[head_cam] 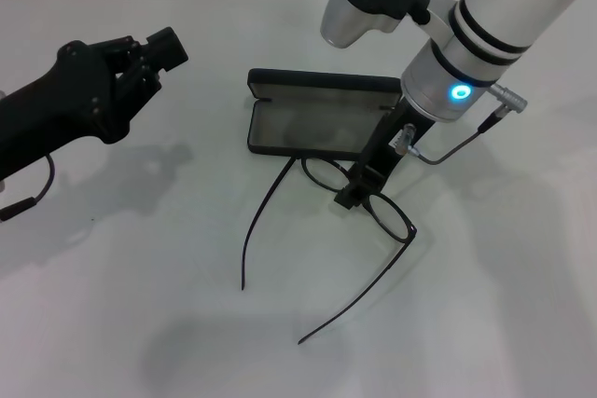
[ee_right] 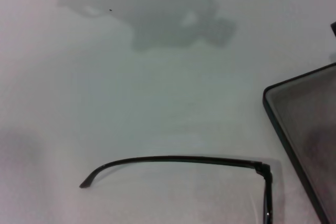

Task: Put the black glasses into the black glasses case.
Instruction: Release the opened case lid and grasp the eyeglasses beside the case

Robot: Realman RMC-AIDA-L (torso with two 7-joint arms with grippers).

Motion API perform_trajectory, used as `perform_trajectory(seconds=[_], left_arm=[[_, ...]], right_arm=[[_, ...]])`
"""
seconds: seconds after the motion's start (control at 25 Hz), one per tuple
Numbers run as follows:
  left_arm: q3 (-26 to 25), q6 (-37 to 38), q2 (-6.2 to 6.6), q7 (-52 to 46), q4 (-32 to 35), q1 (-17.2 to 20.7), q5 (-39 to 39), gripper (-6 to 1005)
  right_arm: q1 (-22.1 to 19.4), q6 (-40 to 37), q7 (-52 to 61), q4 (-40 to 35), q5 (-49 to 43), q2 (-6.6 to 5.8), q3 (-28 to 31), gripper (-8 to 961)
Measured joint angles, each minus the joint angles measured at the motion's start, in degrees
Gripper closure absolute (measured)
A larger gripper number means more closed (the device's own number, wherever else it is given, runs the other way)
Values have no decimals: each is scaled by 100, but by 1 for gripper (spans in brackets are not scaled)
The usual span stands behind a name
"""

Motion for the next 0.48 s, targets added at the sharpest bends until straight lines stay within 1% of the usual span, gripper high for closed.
perform_trajectory(seconds=[0.48], left_arm=[[-9, -18, 12, 12, -15, -7, -23, 952]], right_arm=[[29, -177, 266, -7, -15, -45, 5, 656]])
